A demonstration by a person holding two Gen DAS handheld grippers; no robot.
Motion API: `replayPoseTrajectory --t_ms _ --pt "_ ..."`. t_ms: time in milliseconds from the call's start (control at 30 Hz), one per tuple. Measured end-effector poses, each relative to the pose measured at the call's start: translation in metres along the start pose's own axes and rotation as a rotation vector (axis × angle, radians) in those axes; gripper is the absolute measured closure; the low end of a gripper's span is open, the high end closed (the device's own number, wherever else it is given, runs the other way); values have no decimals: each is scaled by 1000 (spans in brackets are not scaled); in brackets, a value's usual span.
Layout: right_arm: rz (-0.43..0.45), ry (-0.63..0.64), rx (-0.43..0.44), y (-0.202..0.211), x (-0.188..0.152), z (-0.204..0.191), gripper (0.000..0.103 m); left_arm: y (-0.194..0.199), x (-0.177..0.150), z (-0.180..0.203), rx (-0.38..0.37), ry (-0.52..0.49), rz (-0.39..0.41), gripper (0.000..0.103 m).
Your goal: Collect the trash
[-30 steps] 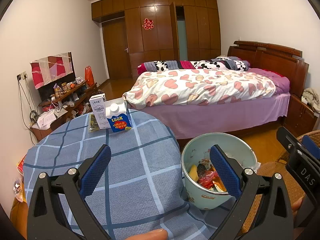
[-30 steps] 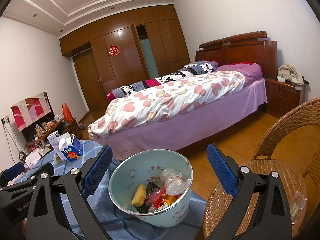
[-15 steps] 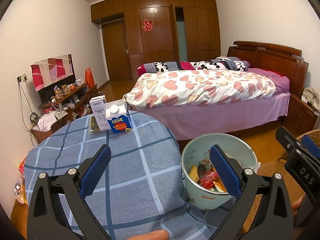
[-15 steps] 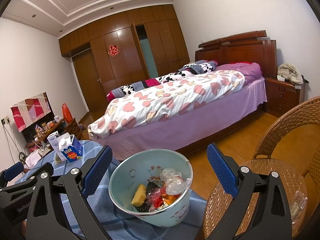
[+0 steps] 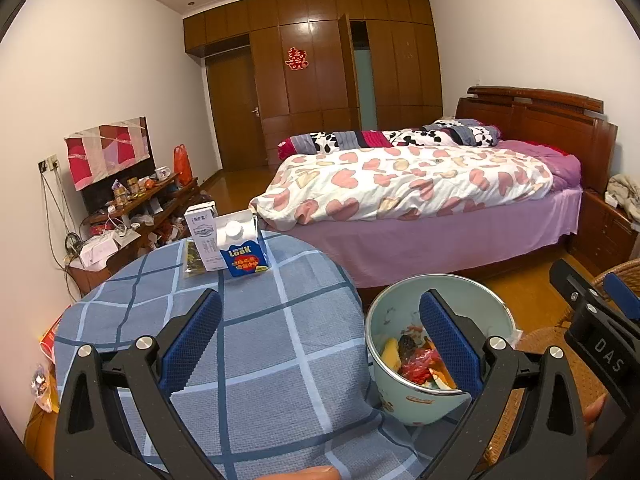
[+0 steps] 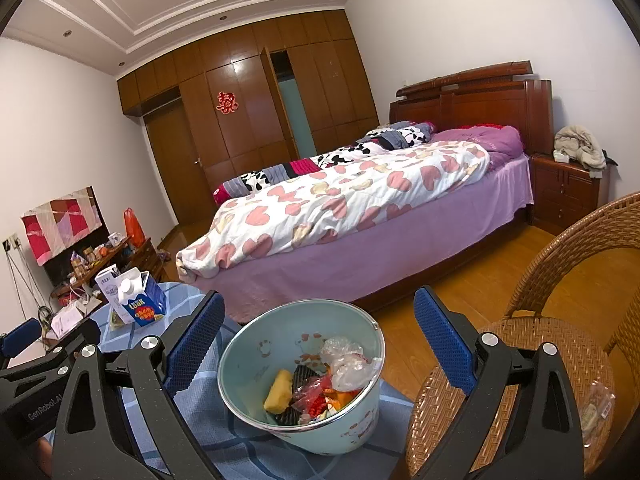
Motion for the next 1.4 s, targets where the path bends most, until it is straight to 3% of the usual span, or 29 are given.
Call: replayPoseTrajectory --t_ms 1167,1400 --pt "-7 -1 -6 1 1 0 9 4 2 10 -10 -9 15 6" --pt "-29 -40 -52 -5 1 17 9 0 2 8 -9 -1 3 6"
Point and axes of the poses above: each gripper's, at about its wrist camera, not at the fingertips, and y roughly against the way its jaws point, z to its right, x to its top, the point moved 7 cm from there along -y, roughly the way its jaws point, and after that the axes turned 10 degrees about z, right-handed, at the moved point
